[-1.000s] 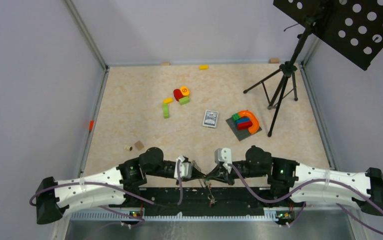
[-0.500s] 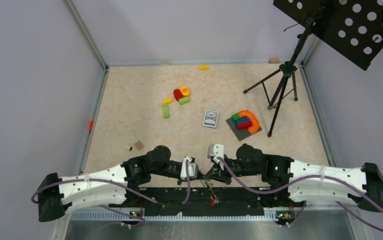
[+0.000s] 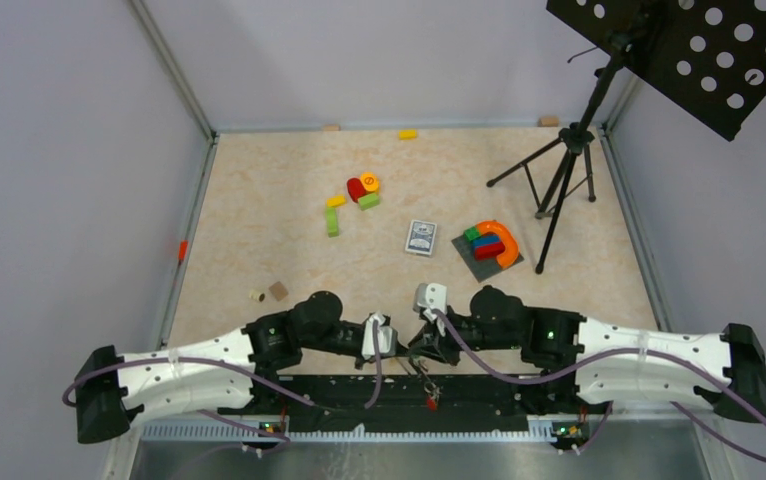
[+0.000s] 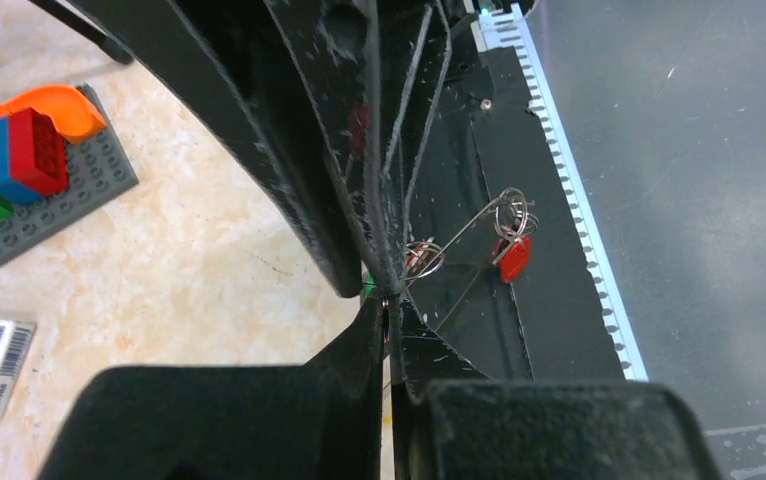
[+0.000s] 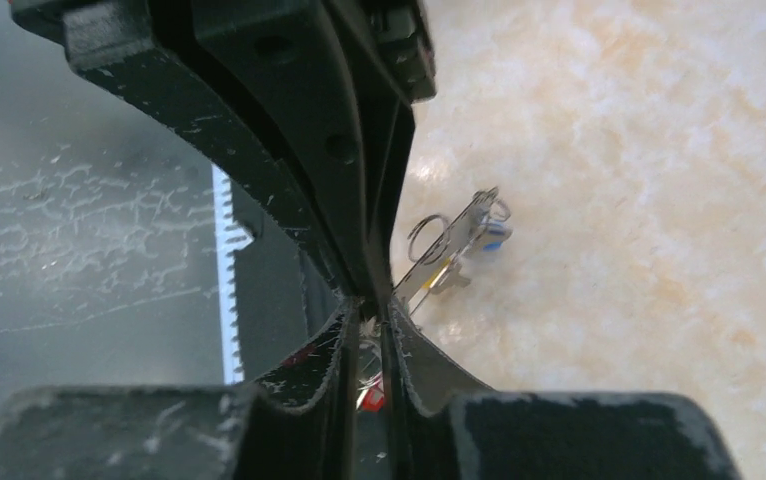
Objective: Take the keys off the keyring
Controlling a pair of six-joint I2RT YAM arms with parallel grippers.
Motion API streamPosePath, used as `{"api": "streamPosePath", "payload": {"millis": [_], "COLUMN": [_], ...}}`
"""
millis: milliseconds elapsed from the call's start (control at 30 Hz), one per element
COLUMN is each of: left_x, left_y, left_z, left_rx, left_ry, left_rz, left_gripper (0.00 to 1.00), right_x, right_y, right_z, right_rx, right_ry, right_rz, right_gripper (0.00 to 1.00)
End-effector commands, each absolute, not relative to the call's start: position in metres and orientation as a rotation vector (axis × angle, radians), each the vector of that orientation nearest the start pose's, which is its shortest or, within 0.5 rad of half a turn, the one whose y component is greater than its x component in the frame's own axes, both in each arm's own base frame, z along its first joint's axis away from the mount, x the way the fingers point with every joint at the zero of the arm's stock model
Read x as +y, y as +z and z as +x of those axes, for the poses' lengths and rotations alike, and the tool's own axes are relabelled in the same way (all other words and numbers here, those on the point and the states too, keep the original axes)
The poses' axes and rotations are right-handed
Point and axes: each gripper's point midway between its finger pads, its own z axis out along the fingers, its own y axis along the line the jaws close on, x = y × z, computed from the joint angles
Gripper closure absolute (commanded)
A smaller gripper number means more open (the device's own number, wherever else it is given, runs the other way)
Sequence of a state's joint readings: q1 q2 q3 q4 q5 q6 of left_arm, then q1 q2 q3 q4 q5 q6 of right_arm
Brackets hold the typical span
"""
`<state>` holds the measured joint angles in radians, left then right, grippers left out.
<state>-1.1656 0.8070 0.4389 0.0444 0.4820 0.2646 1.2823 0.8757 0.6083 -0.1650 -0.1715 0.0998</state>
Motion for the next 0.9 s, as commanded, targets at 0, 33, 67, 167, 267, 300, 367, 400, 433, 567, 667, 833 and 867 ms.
{"api": "streamPosePath", "payload": {"millis": [0, 33, 67, 167, 267, 300, 367, 400, 433, 567, 667, 833, 867], "left_x": [-0.310, -0.308, -0.307, -0.301, -0.296, -0.294, -0.292, -0.291, -0.290, -0.288, -0.288, -0.285, -0.284], "left_y": [0.208, 0.210, 0.212, 0.216, 0.223, 0.225, 0.231, 0.232, 0.235, 0.239, 0.240, 0.241, 0.247], "left_z": [0.042, 0.042, 0.041, 0.042, 0.043, 0.043, 0.044, 0.045, 0.046, 0.045, 0.040, 0.028, 0.024], "left_rx": [1.054, 1.044, 1.034, 1.018, 1.000, 0.995, 0.981, 0.977, 0.968, 0.941, 0.913, 0.863, 0.828], "left_ry": [-1.110, -1.112, -1.113, -1.106, -1.097, -1.093, -1.084, -1.078, -1.072, -1.061, -1.064, -1.066, -1.073], "left_rz": [1.486, 1.477, 1.466, 1.432, 1.395, 1.384, 1.361, 1.355, 1.346, 1.347, 1.384, 1.505, 1.526], "left_gripper": [1.00, 1.00, 1.00, 1.00, 1.00, 1.00, 1.00, 1.00, 1.00, 1.00, 1.00, 1.00, 1.00], "right_x": [0.316, 0.312, 0.310, 0.300, 0.292, 0.290, 0.288, 0.287, 0.287, 0.289, 0.292, 0.295, 0.295], "right_y": [0.238, 0.245, 0.248, 0.257, 0.256, 0.253, 0.245, 0.242, 0.239, 0.231, 0.231, 0.236, 0.235], "right_z": [0.073, 0.071, 0.071, 0.072, 0.077, 0.079, 0.079, 0.077, 0.074, 0.065, 0.060, 0.044, 0.041], "right_rx": [1.423, 1.381, 1.351, 1.280, 1.269, 1.284, 1.309, 1.314, 1.320, 1.314, 1.282, 1.167, 1.154], "right_ry": [1.061, 1.071, 1.076, 1.077, 1.057, 1.043, 1.033, 1.036, 1.045, 1.082, 1.107, 1.134, 1.138], "right_rz": [-1.121, -1.104, -1.090, -1.041, -0.996, -0.987, -1.000, -1.016, -1.035, -1.078, -1.103, -1.216, -1.236], "right_gripper": [0.80, 0.75, 0.70, 0.60, 0.63, 0.69, 0.82, 0.86, 0.88, 0.82, 0.69, 0.56, 0.55]}}
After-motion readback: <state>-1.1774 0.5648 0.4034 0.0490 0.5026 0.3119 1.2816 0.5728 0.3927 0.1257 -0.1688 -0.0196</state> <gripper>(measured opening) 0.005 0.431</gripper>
